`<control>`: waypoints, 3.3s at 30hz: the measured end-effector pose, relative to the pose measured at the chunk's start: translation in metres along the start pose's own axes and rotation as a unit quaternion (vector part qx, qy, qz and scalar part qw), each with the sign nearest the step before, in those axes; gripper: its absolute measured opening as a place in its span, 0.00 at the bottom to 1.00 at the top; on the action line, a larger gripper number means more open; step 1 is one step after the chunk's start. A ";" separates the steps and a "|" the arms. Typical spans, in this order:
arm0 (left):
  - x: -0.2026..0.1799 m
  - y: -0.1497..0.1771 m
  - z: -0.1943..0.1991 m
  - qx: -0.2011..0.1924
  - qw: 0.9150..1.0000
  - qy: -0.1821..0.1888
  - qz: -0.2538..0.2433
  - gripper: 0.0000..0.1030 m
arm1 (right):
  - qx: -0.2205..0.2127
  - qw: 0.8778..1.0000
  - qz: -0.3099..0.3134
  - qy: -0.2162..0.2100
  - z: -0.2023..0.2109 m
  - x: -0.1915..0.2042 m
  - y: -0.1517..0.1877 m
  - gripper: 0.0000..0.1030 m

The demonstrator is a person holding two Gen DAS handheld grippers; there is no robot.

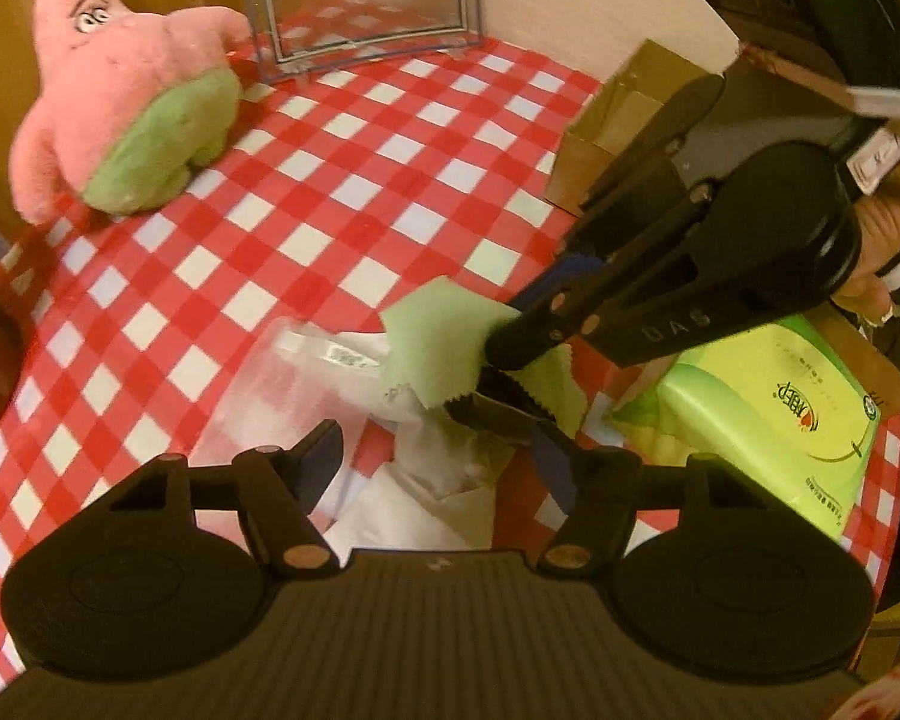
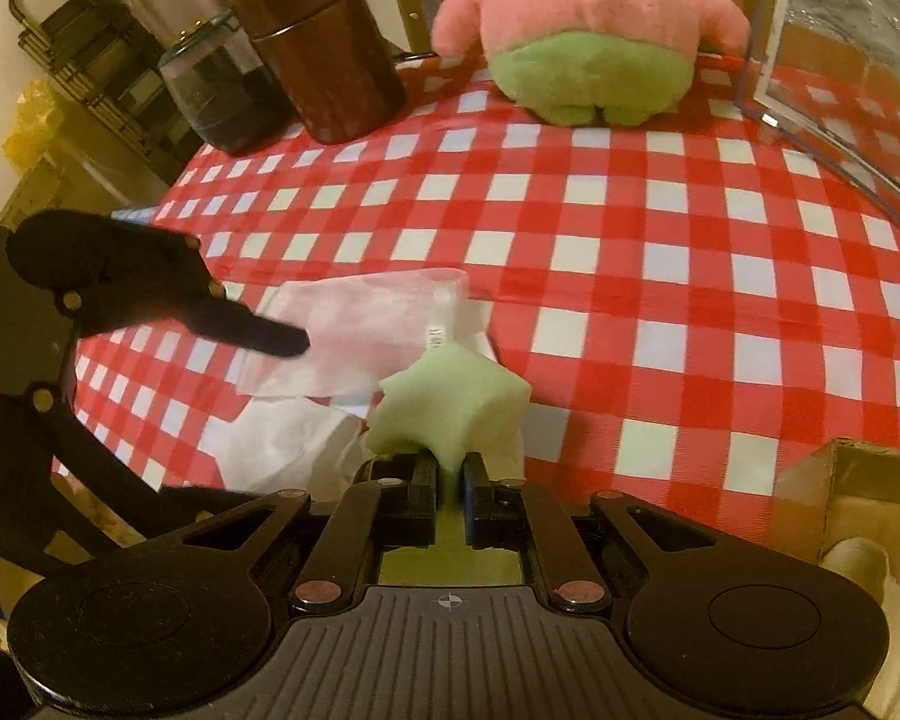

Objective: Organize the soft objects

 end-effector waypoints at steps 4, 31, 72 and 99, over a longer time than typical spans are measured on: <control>-0.007 0.000 -0.009 0.014 1.000 0.011 -0.010 0.62 | -0.011 1.000 -0.009 0.000 0.002 -0.007 0.000 0.32; -0.019 -0.027 -0.068 0.025 0.999 0.010 0.033 0.30 | -0.088 0.993 -0.060 0.042 0.051 -0.042 -0.006 0.01; -0.120 -0.068 0.133 -0.122 0.981 -0.058 0.136 0.11 | -0.207 0.970 -0.050 0.114 0.271 0.017 0.033 0.01; -0.236 -0.069 0.108 -0.158 0.970 -0.014 0.185 0.11 | -0.226 0.953 -0.028 0.199 0.358 -0.018 0.130 0.01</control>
Point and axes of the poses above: each gripper's, at about its wrist camera, not at the fingertips, and z roughly against the way its jaws point, x to its left, y to its underside, the point moved 6 cm from there along -z, roughly the way its jaws point, and after that the axes turned 14 degrees about -x, right-handed, at the moved point
